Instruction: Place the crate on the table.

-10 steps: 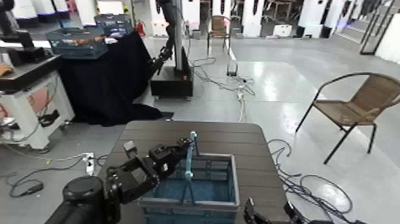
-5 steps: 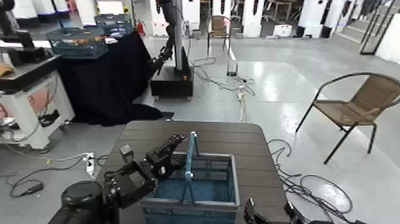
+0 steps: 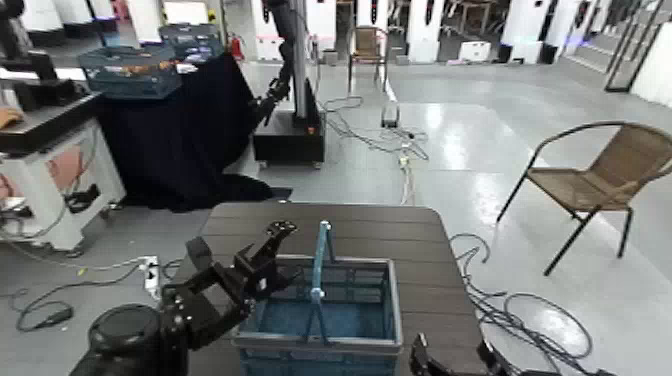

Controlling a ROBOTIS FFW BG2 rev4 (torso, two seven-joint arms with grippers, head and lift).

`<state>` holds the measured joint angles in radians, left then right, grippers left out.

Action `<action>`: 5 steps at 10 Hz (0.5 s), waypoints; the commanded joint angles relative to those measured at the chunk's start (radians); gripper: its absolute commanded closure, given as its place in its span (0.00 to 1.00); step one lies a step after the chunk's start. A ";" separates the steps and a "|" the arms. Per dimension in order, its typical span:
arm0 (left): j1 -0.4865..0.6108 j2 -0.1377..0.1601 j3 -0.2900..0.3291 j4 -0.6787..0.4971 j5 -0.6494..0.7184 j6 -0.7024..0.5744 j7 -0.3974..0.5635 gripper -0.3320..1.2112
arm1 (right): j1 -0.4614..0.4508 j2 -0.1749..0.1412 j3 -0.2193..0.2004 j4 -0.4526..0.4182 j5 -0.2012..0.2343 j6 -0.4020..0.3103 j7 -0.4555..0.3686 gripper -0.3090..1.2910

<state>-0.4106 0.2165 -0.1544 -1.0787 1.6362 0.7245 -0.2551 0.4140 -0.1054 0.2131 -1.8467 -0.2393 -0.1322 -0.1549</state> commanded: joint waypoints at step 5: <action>0.236 0.044 0.072 -0.425 -0.575 -0.358 -0.066 0.28 | 0.003 0.003 -0.003 -0.003 0.000 0.000 0.000 0.27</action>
<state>-0.2059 0.2557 -0.0821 -1.4672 1.1221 0.4242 -0.3190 0.4172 -0.1028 0.2101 -1.8497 -0.2393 -0.1318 -0.1549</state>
